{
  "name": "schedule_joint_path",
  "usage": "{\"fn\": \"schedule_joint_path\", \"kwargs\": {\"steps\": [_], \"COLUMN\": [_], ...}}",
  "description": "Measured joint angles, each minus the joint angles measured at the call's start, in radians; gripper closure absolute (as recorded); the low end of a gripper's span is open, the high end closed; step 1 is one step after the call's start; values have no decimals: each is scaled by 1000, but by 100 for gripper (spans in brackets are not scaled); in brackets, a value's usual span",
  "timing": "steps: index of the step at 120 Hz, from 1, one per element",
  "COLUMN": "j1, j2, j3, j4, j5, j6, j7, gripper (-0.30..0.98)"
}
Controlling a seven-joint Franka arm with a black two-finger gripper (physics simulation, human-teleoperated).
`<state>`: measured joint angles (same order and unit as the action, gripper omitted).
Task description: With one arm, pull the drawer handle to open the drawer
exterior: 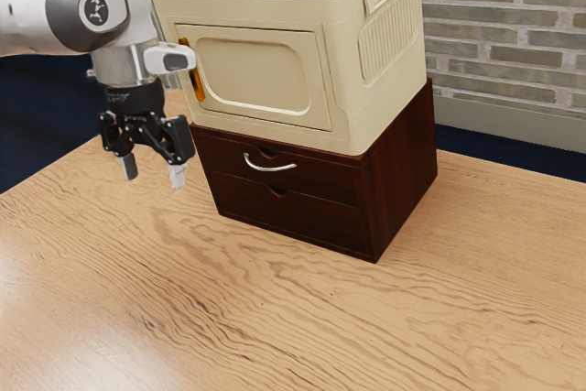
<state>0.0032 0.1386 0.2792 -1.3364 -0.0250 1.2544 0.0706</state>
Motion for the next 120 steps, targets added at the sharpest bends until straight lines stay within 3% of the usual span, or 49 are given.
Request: {"fn": "schedule_joint_path", "kwargs": {"steps": [29,43,80,104,120], "j1": [1,-14,-3,-146,-168], "j2": [-4,-102,-87,-276,-306], "j3": [3,-2,-30,-25,-21], "j4": [24,94,99,-237,-352], "j5": [-9,35,52,63,61], "j6": [69,79,174,393,546], "j7": [17,42,460,733,910], "gripper": [0,0,0,0,0]}}
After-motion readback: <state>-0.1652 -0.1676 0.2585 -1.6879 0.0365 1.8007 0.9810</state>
